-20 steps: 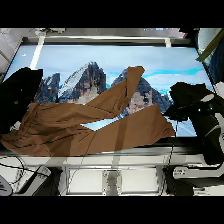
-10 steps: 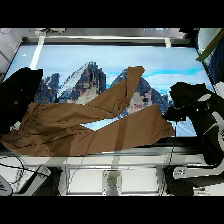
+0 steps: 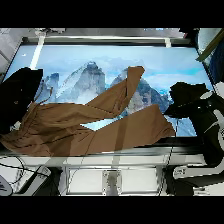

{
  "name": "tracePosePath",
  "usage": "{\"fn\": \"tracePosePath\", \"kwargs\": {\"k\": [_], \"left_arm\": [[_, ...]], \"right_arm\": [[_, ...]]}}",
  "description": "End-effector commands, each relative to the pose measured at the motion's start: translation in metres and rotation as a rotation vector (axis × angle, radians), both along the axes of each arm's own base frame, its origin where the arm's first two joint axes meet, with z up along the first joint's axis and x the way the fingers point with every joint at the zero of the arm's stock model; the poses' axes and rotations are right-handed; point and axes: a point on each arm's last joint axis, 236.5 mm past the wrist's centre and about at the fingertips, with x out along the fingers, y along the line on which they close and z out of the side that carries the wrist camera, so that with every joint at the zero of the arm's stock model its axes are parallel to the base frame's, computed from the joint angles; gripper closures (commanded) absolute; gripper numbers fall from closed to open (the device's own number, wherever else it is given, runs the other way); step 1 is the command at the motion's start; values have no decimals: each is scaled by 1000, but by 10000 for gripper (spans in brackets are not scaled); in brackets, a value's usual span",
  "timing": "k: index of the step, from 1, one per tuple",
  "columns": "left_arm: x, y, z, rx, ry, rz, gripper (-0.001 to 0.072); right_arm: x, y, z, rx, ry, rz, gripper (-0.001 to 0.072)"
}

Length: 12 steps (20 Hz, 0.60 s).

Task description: Fold the clothes and pants, and hang the long-sleeved shirts on hangers.

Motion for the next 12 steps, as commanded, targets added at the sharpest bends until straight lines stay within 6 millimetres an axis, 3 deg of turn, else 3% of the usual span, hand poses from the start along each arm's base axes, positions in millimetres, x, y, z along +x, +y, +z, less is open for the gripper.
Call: {"fn": "tracePosePath", "kwargs": {"k": [1, 8, 9, 12], "left_arm": [[0, 0, 0, -1, 1, 0, 676], [0, 0, 0, -1, 1, 0, 676], [0, 0, 0, -1, 1, 0, 675], [0, 0, 0, 0, 1, 0, 675]], "right_arm": [[-5, 6, -7, 26, 18, 2, 260], [-11, 35, -4, 72, 25, 91, 264], [-11, 38, -4, 73, 26, 103, 315], [-22, 47, 5, 118, 65, 137, 706]]}}
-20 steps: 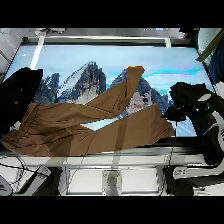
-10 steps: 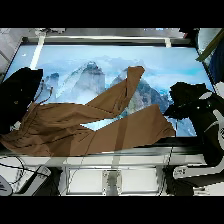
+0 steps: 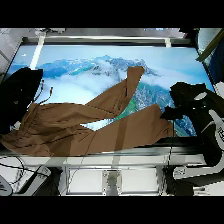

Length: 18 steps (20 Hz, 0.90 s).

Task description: Fold the clothes and pants, and hang the long-sleeved shirts on hangers.

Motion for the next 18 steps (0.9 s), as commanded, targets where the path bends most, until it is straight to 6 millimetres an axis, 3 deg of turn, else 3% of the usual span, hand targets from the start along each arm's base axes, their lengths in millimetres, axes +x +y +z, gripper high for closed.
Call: {"fn": "tracePosePath", "kwargs": {"k": [1, 3, 6, 8, 10, 11, 12, 13, 15, 16, 18], "left_arm": [[0, 0, 0, 0, 0, 0, 675], [2, 1, 1, 2, -7, 0, 676], [12, 3, 12, 10, -51, 4, 676], [24, 6, 24, 16, -106, 7, 676], [34, 9, 41, 31, -149, 7, 676], [37, 10, 50, 37, -163, 6, 676], [36, 10, 56, 37, -161, 3, 676], [35, 9, 59, 35, -149, -15, 676], [13, 7, 50, 26, -43, -35, 676], [-1, 8, 43, 28, 25, -34, 676], [-20, 11, 28, 39, 108, -35, 676]], "right_arm": [[-10, 11, 14, 45, 32, 52, 703], [4, 6, 36, 24, -30, 63, 703], [72, -19, 94, -77, -247, -20, 705], [123, -40, 153, -151, -442, -79, 707], [153, -52, 218, -207, -605, -99, 707], [155, -55, 244, -229, -644, -93, 707], [148, -56, 257, -252, -641, -61, 707], [132, -59, 258, -270, -593, -24, 706], [88, -66, 238, -264, -423, 15, 707], [76, -70, 230, -253, -391, -11, 707], [38, -85, 196, -270, -274, -52, 706]]}}
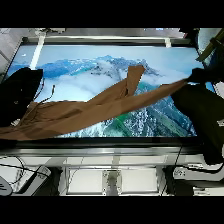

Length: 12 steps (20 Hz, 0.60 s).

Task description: Fold the clothes and pants, and hang the long-sleeved shirts on hangers.

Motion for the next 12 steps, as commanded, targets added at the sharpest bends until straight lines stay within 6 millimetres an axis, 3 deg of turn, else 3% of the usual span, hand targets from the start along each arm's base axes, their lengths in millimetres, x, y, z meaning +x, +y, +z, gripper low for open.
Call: {"fn": "tracePosePath", "kwargs": {"k": [1, 4, 7, 10, 12], "left_arm": [[-30, 0, -24, -2, 137, -11, 676], [-37, -15, -61, -48, 161, -22, 676], [-39, -17, -78, -48, 158, -28, 676], [-37, -16, -77, -39, 152, -29, 676], [-37, -16, -77, -39, 151, -29, 675]], "right_arm": [[-74, -25, -49, -18, 225, -78, 706], [-146, -34, -128, 39, 428, -194, 706], [-196, -28, -196, 99, 551, -297, 705], [-216, -24, -226, 99, 590, -365, 704], [-215, -26, -224, 96, 592, -380, 704]]}}
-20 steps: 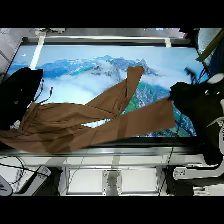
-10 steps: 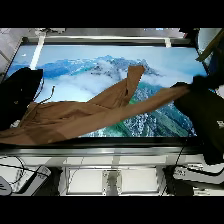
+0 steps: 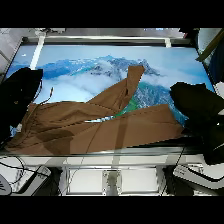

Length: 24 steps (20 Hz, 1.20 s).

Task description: Fold the clothes and pants, and hang the long-sleeved shirts on hangers.

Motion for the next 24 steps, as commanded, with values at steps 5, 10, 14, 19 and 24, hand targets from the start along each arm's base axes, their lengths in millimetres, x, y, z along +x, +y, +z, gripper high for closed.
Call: {"fn": "tracePosePath", "kwargs": {"k": [5, 10, 14, 19, 24], "left_arm": [[41, 5, 32, 2, -173, 27, 144], [144, -3, 120, 11, -573, -98, 83], [202, -47, 60, -146, -456, -275, 83], [244, -71, -30, -316, -194, -421, 84], [262, -56, -51, -340, -158, -421, 84]], "right_arm": [[14, -21, 47, -23, -2, -32, 341], [103, -55, 153, -129, -341, -99, 241], [195, -27, 212, -51, -714, -172, 241], [219, 36, 208, -30, -731, -16, 241], [221, 66, 207, 6, -711, 12, 242]]}}
